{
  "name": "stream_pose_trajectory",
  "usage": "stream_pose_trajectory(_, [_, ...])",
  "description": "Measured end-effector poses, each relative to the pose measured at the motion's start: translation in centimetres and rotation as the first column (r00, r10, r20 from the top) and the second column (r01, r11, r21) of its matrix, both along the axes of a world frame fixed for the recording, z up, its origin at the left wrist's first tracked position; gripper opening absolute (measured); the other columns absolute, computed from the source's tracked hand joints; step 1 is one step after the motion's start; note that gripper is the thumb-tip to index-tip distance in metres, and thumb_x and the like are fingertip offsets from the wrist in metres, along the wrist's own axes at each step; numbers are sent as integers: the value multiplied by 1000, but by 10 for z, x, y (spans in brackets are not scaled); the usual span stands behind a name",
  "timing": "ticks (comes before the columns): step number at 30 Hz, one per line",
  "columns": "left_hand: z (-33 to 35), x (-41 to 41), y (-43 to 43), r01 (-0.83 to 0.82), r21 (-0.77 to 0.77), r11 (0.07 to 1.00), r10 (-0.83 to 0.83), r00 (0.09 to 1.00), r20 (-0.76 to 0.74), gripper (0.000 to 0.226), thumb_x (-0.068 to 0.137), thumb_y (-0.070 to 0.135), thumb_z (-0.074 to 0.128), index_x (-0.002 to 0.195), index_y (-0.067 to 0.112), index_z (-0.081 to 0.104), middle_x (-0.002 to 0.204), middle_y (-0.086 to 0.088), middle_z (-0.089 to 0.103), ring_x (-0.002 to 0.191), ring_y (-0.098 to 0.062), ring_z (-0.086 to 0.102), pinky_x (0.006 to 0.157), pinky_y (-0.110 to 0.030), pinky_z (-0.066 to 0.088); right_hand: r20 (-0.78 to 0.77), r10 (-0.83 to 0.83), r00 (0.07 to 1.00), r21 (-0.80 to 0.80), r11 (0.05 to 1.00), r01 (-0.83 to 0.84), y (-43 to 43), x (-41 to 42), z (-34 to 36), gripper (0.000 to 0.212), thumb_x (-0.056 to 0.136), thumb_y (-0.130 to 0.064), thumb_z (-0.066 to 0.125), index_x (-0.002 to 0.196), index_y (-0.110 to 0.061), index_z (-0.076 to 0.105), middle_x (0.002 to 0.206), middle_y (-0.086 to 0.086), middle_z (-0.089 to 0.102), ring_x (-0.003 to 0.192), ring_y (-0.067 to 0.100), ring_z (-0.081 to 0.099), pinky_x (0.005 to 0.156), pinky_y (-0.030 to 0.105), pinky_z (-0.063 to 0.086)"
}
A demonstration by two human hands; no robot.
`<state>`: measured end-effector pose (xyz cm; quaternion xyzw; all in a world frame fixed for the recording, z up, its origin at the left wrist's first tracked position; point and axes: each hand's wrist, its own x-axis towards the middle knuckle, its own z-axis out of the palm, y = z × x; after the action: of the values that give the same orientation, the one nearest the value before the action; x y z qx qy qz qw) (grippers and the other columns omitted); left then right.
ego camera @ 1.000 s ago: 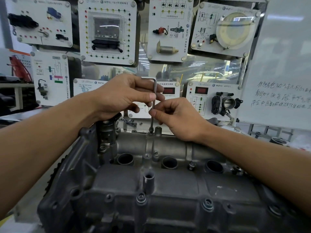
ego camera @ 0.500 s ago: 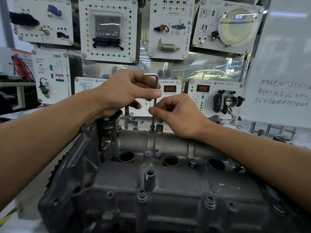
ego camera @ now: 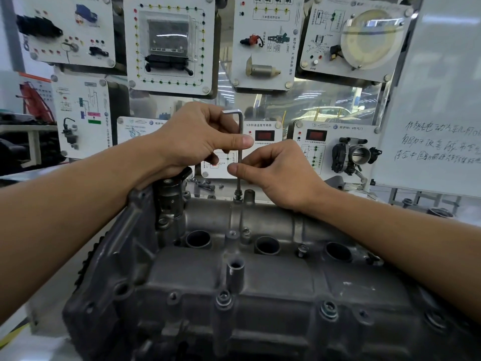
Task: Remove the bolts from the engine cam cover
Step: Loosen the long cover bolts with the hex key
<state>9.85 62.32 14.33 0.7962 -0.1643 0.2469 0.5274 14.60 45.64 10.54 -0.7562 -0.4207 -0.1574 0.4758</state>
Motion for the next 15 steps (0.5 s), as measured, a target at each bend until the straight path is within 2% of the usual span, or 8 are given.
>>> stream_pose_trajectory(4, [0,-3,1,67,27,997,-66,997,-34,28,67,29,80,89,14,71,78,2,74,71,-8,63,49,-19,49,66,-11,998,-69,997,16,-2,1,0,22,91,-19,71,73,-5,75,73,25,69,59,21,50,55,33,43])
stream_pose_trajectory(7, [0,-4,4,120,60,991,-118,992,-45,18,87,16,68,105,15,72,97,0,77,84,-8,67,56,-17,51,89,7,996,-139,990,5,-4,3,0,28,97,-18,61,83,4,72,77,24,69,68,36,60,69,39,49])
stream_pose_trajectory(9, [-1,-3,4,105,76,992,-103,994,-39,16,91,11,65,105,15,72,97,0,77,86,-9,68,54,-16,49,73,30,997,-151,988,-18,-4,3,0,30,98,-19,59,87,7,71,79,30,66,72,42,59,73,45,50])
stream_pose_trajectory(11, [-2,-3,3,66,74,995,-64,998,-20,12,88,12,69,98,16,74,90,-1,78,80,-8,67,50,-16,47,65,46,997,-144,989,-36,-4,2,0,32,97,-21,62,79,5,70,70,30,61,59,31,49,62,41,45])
stream_pose_trajectory(13, [-1,-1,2,37,47,998,-37,999,-7,9,82,15,75,90,18,74,85,-1,78,76,-8,67,48,-17,47,43,40,998,-107,994,-35,-3,0,-1,31,92,-24,69,73,0,72,62,29,54,56,20,37,54,30,34])
stream_pose_trajectory(15, [-1,0,1,24,22,999,-24,1000,-3,14,72,22,79,85,18,74,83,-2,78,75,-9,69,47,-18,47,20,17,1000,-48,999,-16,-1,0,-1,28,87,-25,75,74,-1,74,60,29,54,53,18,35,51,27,31])
